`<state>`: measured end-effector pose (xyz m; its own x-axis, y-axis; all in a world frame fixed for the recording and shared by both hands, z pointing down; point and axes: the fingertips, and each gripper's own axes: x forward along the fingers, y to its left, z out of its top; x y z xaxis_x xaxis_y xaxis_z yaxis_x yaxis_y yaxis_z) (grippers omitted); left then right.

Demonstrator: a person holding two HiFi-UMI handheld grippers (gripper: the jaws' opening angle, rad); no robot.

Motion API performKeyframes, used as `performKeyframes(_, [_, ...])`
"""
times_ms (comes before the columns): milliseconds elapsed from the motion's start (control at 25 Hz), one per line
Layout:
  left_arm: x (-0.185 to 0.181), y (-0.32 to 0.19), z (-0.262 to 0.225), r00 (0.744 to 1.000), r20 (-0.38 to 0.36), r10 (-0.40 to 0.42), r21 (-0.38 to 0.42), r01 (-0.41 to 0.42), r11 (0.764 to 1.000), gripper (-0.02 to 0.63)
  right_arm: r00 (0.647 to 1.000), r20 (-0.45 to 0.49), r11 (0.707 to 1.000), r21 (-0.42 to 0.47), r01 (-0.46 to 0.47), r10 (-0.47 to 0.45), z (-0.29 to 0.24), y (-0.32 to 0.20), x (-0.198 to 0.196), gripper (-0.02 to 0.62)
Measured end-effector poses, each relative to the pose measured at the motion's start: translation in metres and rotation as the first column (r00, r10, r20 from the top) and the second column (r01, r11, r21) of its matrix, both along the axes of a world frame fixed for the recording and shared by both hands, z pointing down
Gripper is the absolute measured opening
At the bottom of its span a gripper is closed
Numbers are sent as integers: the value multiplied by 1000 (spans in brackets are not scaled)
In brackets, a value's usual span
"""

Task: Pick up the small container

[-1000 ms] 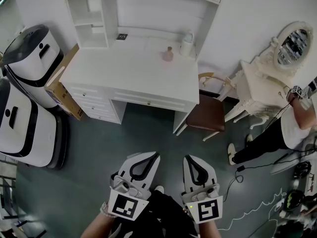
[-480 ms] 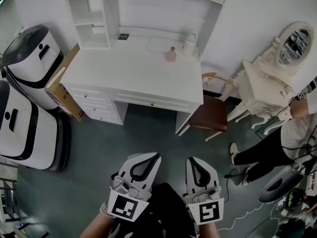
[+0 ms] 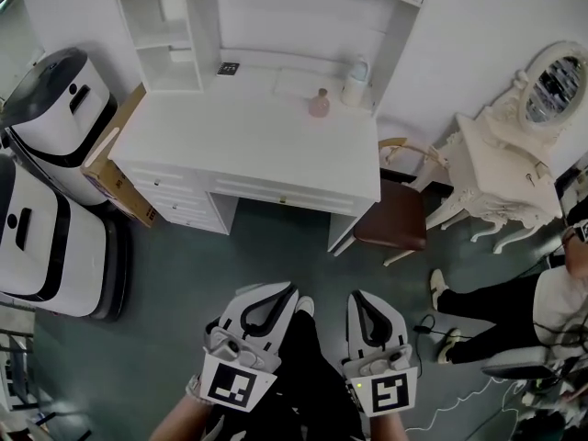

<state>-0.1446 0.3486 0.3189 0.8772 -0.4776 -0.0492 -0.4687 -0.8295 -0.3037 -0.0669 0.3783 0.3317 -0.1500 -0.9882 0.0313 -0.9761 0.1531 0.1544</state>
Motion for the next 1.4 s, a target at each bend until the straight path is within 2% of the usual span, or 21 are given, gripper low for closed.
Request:
performKeyframes(840, [98,-143,-21,989,-3,-151,30,151,988,2,984,-11,983,32,180,-180,-19,-161,96,2])
performKeyframes(1160, [130,-177,-23,982,-5,-191,28,191,981,2,975,-11,974,42,221,-221,-23,-195,125,2])
performKeyframes(1400, [144,-191,-20,979,21,-204,22,204,979,2,973,-3,972,45,231,-231,-23,-205,140,2])
